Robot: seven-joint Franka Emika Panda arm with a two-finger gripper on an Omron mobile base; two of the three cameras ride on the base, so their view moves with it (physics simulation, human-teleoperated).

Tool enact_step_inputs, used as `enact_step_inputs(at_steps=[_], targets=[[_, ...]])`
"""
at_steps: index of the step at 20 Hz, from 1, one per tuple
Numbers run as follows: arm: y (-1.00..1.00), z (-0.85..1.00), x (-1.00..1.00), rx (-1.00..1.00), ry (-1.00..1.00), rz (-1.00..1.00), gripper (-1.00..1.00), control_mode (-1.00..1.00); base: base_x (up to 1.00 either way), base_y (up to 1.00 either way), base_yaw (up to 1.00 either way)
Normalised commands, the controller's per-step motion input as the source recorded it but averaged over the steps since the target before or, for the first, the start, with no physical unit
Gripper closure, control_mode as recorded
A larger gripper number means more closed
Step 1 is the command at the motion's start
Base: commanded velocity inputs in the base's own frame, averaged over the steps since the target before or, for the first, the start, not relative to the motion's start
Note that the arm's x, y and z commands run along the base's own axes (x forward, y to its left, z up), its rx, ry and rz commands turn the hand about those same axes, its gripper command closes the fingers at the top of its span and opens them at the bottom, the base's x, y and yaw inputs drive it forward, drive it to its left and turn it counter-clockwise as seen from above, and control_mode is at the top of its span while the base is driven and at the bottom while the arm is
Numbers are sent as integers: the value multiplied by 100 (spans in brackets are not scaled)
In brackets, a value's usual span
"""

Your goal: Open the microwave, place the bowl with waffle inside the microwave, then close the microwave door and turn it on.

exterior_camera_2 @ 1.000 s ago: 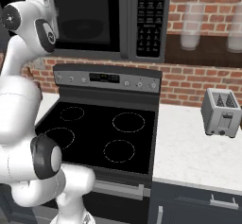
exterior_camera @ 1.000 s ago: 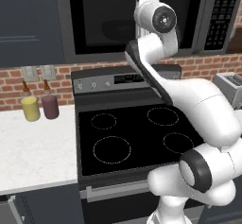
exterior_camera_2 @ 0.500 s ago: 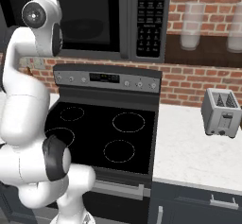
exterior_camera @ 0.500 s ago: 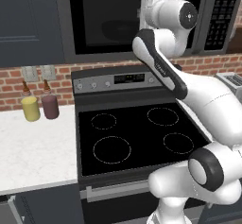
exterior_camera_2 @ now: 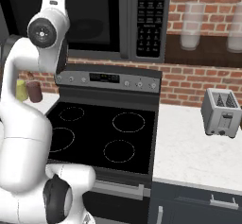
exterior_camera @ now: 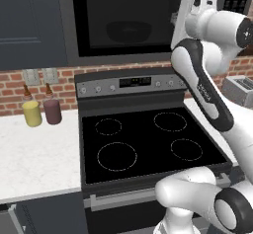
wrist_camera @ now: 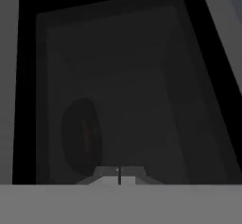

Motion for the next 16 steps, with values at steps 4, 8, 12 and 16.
enact_step_inputs(at_steps=[4,8,12,16], targets=[[-83,-6,-100,19,3,17,100,-100,0,0,0],[-90,-20,-99,24,10,20,100,-100,0,0,0],[-79,-24,-77,21,14,19,100,-100,0,0,0],[-67,-23,-19,11,6,14,100,-100,0,0,0]])
